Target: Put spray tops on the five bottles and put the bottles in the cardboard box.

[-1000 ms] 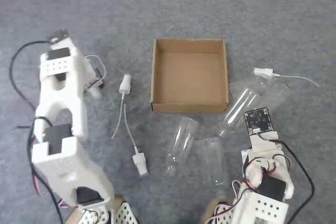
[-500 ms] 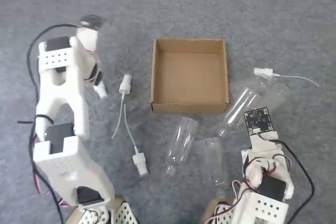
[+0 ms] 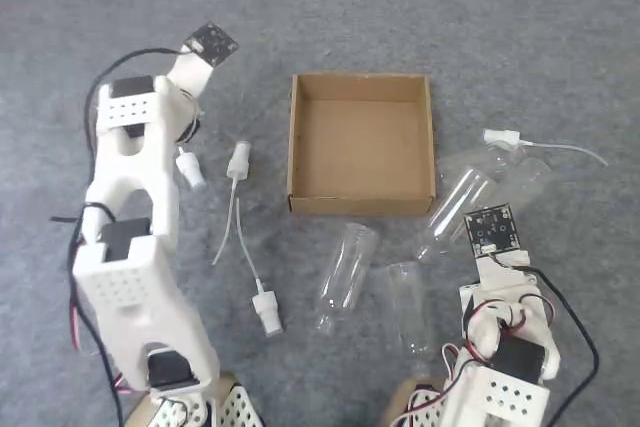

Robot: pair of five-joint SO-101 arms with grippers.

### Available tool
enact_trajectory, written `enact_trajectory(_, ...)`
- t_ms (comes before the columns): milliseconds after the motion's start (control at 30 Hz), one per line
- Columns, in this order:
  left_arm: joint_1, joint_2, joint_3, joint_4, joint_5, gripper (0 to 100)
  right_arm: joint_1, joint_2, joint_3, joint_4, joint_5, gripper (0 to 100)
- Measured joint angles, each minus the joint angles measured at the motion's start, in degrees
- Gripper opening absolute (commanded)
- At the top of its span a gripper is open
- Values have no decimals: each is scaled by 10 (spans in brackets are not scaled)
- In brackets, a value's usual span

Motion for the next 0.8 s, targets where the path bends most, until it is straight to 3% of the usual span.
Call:
enact_trajectory(367,-90,39,0,-8,-10,44,0,0,0,0,0,6)
enact_trajectory(567,-133,39,0,124,-47,29,0,0,0,0,0,6)
enact_trajectory(800,-137,39,0,261,-56,12,0,0,0,0,0,6)
